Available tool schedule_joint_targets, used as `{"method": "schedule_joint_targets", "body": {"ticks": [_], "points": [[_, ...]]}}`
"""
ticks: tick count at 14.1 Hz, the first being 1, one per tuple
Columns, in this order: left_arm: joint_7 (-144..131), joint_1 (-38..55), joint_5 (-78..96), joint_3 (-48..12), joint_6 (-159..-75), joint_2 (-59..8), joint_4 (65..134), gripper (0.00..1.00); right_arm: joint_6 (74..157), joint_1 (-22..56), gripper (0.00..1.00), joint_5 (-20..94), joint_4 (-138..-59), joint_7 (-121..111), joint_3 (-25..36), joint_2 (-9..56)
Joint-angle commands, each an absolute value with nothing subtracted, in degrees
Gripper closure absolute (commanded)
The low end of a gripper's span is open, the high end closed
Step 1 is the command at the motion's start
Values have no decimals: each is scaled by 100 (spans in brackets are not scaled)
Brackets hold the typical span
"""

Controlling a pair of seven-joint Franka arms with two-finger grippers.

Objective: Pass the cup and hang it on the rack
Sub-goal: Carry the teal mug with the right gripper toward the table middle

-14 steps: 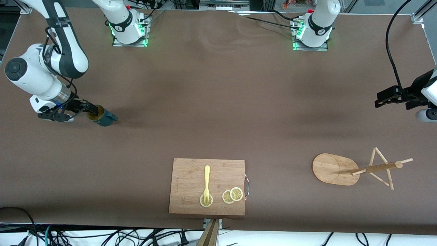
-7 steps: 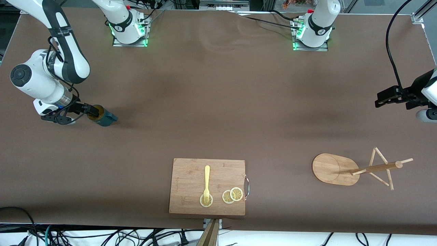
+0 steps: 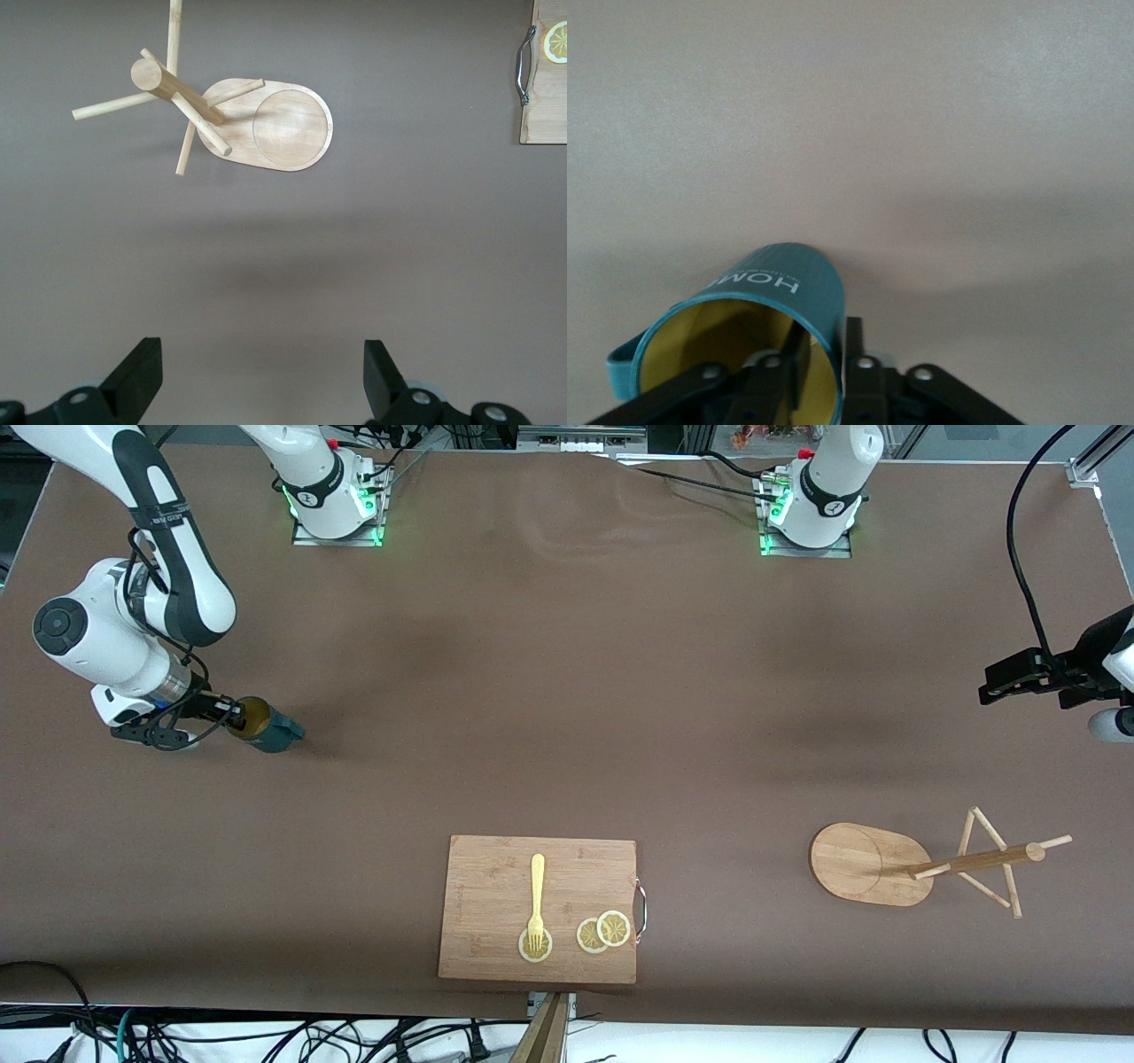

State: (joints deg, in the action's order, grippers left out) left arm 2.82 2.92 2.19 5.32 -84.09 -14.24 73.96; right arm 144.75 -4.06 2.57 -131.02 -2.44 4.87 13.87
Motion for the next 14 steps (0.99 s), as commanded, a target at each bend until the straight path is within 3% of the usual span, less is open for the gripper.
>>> {"method": "schedule_joint_targets", "body": {"ticks": [1,6,11,14], "points": [[290,281,228,519,-8350,-1503,7216,0,14511,-448,100,316,-13148,-316,475,1354],[299,185,237,527,-8358,-1520,7216,0,13959,-405,100,316,-12965,-255,396,1178],[290,185,272,519,-8358,-1529,7216,0,11729,-378,100,325,-11499,-211,-332,1142],[290,185,272,519,-8358,-1521,7207,0,11330,-160,100,343,-10970,839,-816,1186]]}}
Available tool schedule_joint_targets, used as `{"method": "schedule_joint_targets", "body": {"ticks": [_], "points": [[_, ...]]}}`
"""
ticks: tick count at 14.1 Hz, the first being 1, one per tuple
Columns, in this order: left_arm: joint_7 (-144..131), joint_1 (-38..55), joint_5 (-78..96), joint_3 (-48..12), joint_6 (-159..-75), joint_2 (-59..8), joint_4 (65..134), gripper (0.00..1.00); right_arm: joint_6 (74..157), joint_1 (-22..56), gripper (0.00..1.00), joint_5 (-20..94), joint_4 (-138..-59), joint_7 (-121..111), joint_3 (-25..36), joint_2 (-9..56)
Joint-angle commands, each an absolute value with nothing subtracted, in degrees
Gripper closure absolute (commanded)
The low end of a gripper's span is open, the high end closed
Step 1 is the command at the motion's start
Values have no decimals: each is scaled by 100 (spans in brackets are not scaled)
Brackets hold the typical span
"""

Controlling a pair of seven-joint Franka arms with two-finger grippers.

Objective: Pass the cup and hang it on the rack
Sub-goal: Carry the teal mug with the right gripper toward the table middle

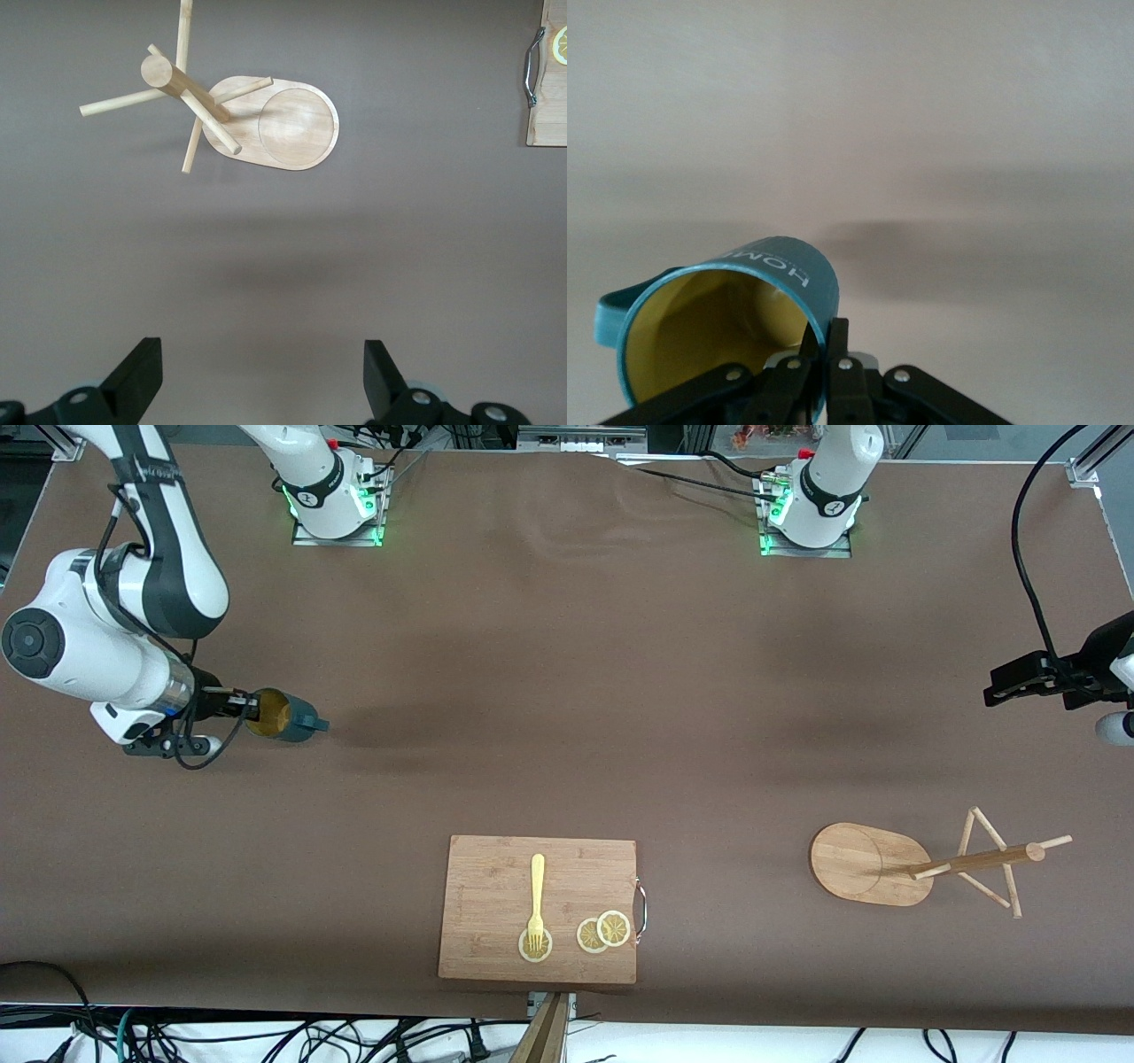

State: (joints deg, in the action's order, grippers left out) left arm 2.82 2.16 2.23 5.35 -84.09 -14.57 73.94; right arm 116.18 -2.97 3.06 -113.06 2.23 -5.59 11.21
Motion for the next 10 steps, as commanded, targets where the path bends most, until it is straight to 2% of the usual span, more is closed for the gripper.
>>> {"method": "schedule_joint_targets", "body": {"ticks": [1,4,10], "points": [[290,185,272,527,-8358,-1529,7207,0,11294,85,100,343,-10838,1287,-922,1195],[290,185,264,519,-8358,-1529,7207,0,11407,1008,100,343,-10609,2432,-940,1475],[290,185,264,519,-8358,-1521,7207,0,11461,2406,100,264,-8678,4733,-940,3082]]}}
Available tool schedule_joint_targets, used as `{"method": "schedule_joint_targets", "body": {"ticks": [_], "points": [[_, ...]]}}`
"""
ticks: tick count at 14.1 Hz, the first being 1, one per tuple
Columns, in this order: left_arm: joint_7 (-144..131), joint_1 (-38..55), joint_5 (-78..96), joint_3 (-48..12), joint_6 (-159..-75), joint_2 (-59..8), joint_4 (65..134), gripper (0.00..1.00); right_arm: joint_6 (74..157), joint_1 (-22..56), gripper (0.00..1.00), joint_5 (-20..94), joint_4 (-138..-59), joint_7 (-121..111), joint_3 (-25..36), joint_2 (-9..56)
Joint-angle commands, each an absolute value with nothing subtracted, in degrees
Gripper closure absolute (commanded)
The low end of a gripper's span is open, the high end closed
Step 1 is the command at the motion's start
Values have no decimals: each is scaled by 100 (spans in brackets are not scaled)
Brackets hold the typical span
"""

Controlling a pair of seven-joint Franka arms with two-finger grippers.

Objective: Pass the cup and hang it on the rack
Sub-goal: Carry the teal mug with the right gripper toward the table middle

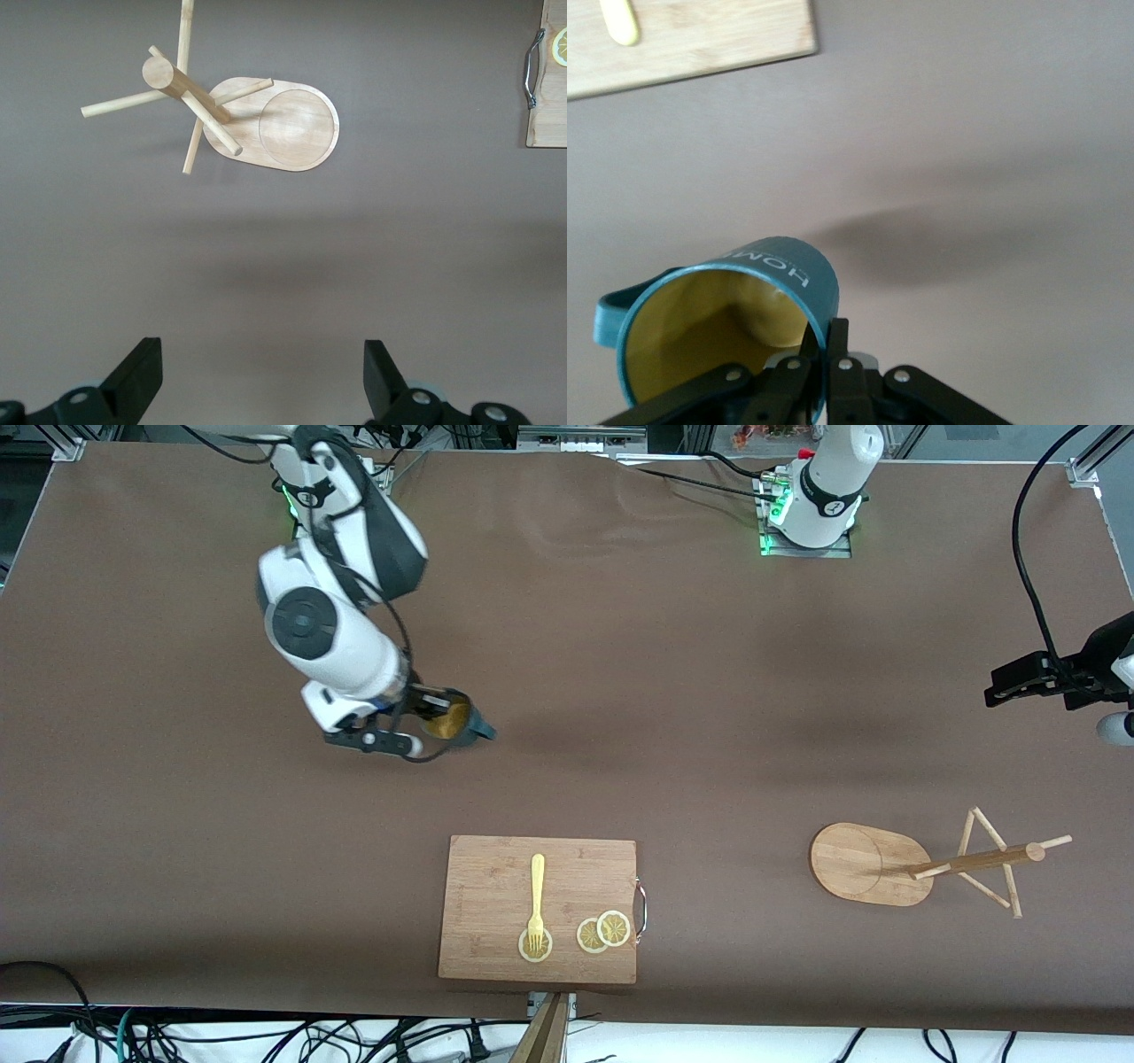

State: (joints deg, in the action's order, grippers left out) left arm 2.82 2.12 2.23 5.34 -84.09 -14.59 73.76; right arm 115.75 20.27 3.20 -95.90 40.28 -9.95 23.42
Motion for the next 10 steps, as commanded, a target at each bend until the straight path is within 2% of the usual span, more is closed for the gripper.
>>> {"method": "schedule_joint_targets", "body": {"ticks": [1,6,10], "points": [[290,185,264,519,-8358,-1521,7207,0,11496,2643,100,238,-8405,5129,-923,3329],[290,176,272,527,-8358,-1521,7216,0,12400,3304,100,-324,-8148,6292,-905,3972],[299,176,264,527,-8358,-1521,7207,0,12779,3454,100,-387,-8156,6372,-897,4139]]}}
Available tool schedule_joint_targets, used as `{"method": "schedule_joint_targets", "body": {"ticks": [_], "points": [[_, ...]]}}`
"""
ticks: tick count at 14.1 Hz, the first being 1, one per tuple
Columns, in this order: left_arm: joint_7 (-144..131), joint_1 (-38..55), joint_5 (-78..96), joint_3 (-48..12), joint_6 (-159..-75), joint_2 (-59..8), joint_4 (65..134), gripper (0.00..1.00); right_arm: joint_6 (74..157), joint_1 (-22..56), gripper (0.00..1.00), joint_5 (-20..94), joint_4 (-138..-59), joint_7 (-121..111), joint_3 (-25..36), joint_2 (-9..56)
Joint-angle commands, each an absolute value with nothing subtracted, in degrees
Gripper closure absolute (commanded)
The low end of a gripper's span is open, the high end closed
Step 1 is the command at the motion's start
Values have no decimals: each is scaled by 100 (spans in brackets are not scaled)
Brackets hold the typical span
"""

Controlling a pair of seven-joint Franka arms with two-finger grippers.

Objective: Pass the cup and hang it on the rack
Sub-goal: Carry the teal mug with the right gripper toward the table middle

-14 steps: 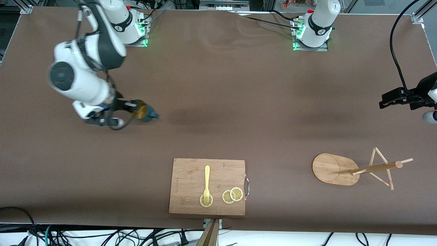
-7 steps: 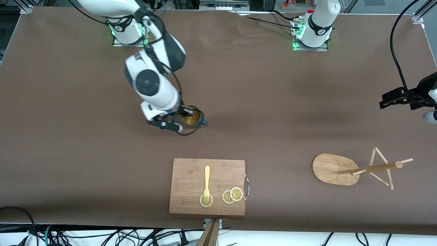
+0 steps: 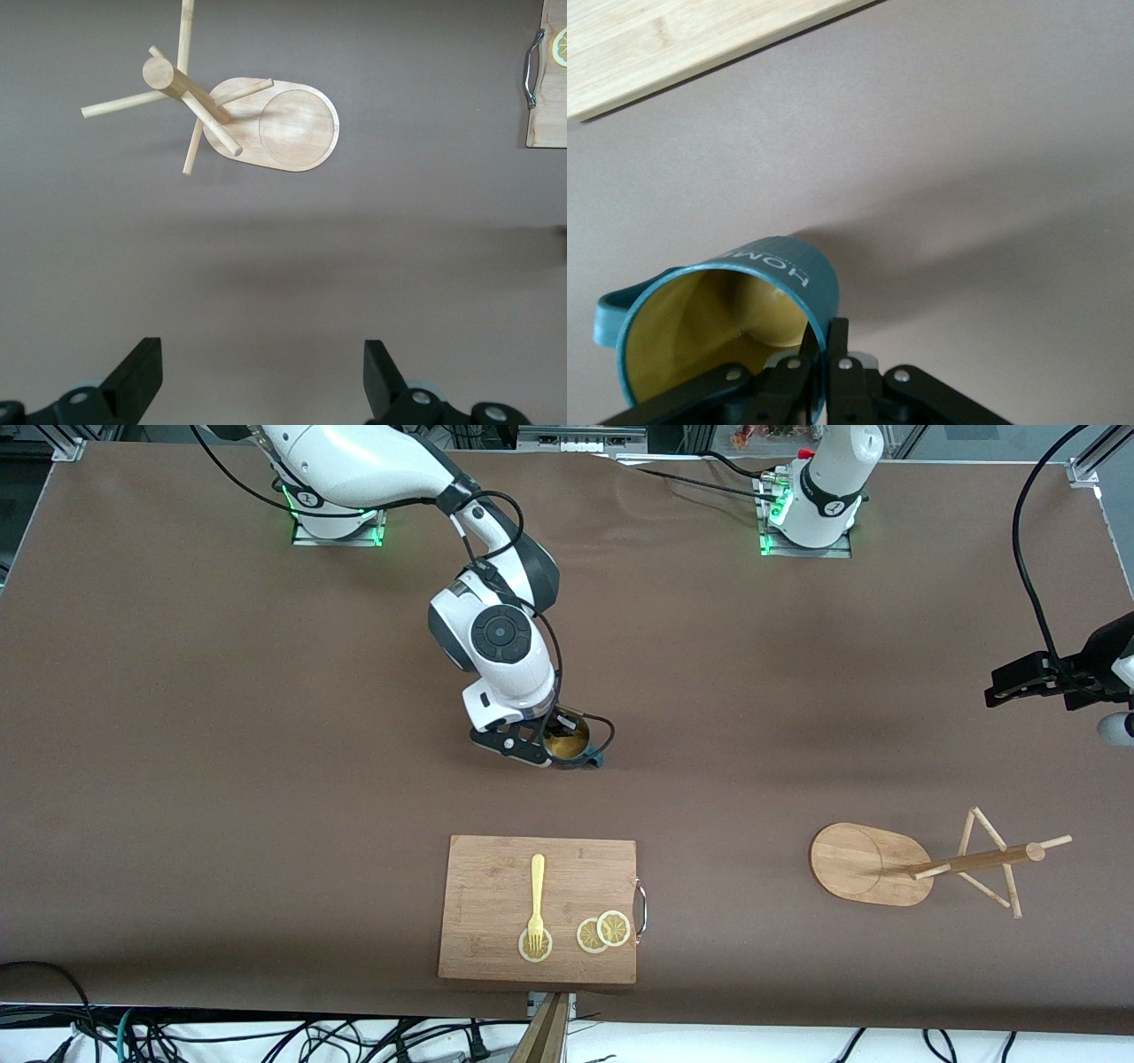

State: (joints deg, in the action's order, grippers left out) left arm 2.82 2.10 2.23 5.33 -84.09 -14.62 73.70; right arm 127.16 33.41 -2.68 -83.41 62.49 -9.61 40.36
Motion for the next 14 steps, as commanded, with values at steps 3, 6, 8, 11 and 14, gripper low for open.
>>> {"method": "schedule_joint_targets", "body": {"ticks": [3,6,8,11,14], "points": [[299,176,264,527,-8358,-1529,7207,0,12814,3472,100,-395,-8156,6372,-896,4201],[290,176,272,527,-8358,-1556,7207,0,12814,3542,100,-623,-8156,6372,-896,4263],[290,176,264,527,-8358,-1556,7207,0,12823,3559,100,-633,-8156,6363,-896,4289],[299,150,255,527,-8358,-1573,7216,0,12823,3621,39,-817,-8156,6363,-896,4315],[299,141,272,519,-8358,-1591,7207,0,12815,3621,0,-1203,-8156,6284,-896,4307]]}}
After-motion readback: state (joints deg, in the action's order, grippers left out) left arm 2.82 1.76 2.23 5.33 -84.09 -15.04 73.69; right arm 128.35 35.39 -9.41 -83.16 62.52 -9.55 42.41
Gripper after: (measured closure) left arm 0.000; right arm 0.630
